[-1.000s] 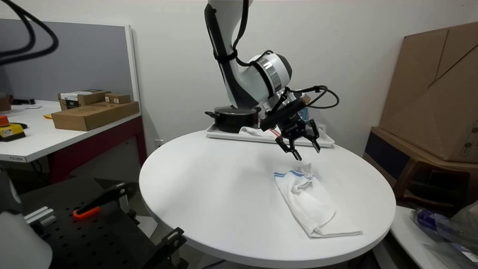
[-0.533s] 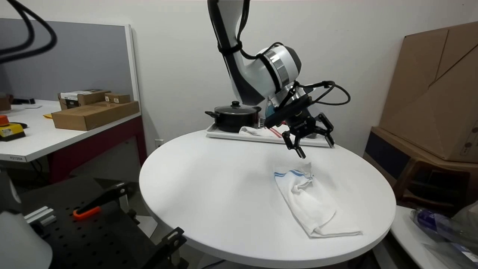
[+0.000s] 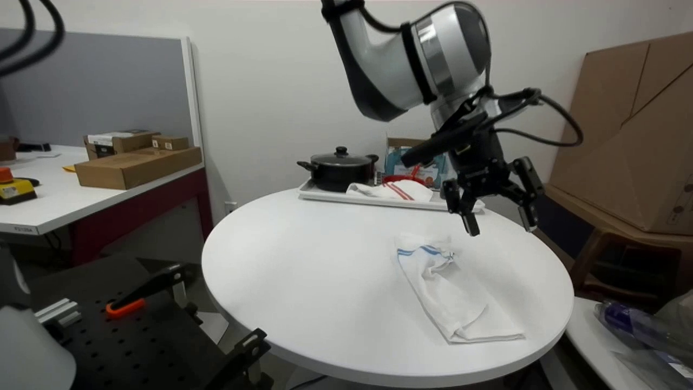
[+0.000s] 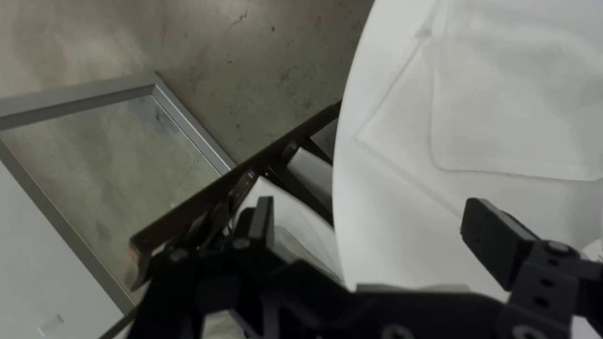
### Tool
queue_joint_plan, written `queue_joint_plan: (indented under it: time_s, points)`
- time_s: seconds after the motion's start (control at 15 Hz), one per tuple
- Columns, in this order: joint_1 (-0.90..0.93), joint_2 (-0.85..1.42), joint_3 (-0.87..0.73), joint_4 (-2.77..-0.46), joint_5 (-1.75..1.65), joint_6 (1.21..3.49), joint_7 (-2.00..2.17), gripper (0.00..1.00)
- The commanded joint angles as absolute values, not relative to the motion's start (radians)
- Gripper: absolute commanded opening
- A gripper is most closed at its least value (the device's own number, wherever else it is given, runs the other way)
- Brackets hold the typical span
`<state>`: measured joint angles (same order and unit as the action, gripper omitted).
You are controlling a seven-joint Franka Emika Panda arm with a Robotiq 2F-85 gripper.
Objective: Fold the towel on the table
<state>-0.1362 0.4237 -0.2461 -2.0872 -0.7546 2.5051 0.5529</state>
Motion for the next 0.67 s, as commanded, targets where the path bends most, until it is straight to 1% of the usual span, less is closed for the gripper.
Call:
queue_joint_plan:
  time_s: [0.0, 0.27, 0.4, 0.6]
  points:
    - [-0.22, 0.3, -0.25, -2.211, -0.544, 2.538, 0.418, 1.0]
    - [-0.31, 0.27, -0.211, -2.269, -0.211, 2.569, 0.168, 1.0]
    - [-0.328, 0.276, -0.204, -2.272, -0.066, 2.555, 0.071, 1.0]
    - [-0.331, 0.292, -0.207, -2.267, 0.013, 2.539, -0.029, 1.0]
